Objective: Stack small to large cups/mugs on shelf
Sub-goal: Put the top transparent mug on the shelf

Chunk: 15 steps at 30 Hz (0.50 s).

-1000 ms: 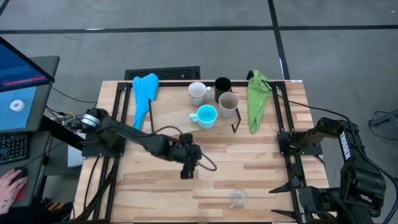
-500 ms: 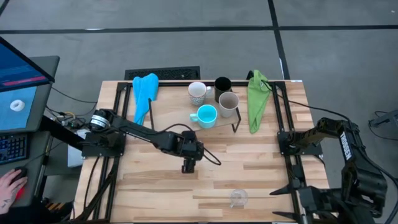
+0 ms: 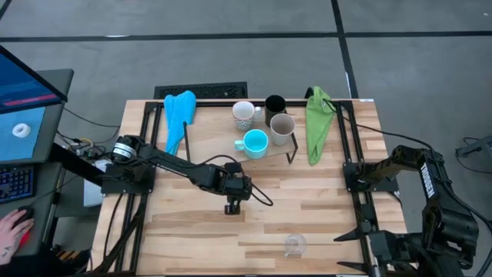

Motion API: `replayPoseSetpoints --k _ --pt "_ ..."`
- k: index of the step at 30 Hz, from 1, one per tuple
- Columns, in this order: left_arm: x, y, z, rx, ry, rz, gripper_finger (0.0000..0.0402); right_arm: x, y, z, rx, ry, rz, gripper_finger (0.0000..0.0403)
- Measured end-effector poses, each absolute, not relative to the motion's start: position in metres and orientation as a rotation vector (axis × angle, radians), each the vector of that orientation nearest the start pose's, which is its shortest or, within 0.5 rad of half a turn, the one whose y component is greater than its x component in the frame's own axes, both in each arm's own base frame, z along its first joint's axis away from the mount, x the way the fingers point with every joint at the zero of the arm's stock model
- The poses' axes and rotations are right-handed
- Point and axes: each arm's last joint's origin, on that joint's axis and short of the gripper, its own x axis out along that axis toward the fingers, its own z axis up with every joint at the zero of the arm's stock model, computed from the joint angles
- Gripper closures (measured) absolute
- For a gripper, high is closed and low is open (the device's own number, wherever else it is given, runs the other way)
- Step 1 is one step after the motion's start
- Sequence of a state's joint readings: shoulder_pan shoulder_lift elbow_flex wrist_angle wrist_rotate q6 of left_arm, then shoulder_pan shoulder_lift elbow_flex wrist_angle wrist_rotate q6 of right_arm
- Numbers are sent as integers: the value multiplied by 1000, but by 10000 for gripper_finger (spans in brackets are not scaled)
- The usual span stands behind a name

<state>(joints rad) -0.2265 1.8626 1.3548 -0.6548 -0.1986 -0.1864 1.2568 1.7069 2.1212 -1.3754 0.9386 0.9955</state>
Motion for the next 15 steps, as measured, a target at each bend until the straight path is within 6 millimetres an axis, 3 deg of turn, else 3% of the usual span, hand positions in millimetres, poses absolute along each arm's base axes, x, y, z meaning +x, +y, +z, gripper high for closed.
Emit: replayPoseSetpoints --k 5,11,15 --pt "368 -84 201 84 1131 79 396 116 283 449 116 521 54 149" --pt "366 -96 201 24 1137 73 399 116 283 449 117 531 61 149" --pt "372 -110 220 -28 1088 60 400 116 283 449 117 531 61 149"
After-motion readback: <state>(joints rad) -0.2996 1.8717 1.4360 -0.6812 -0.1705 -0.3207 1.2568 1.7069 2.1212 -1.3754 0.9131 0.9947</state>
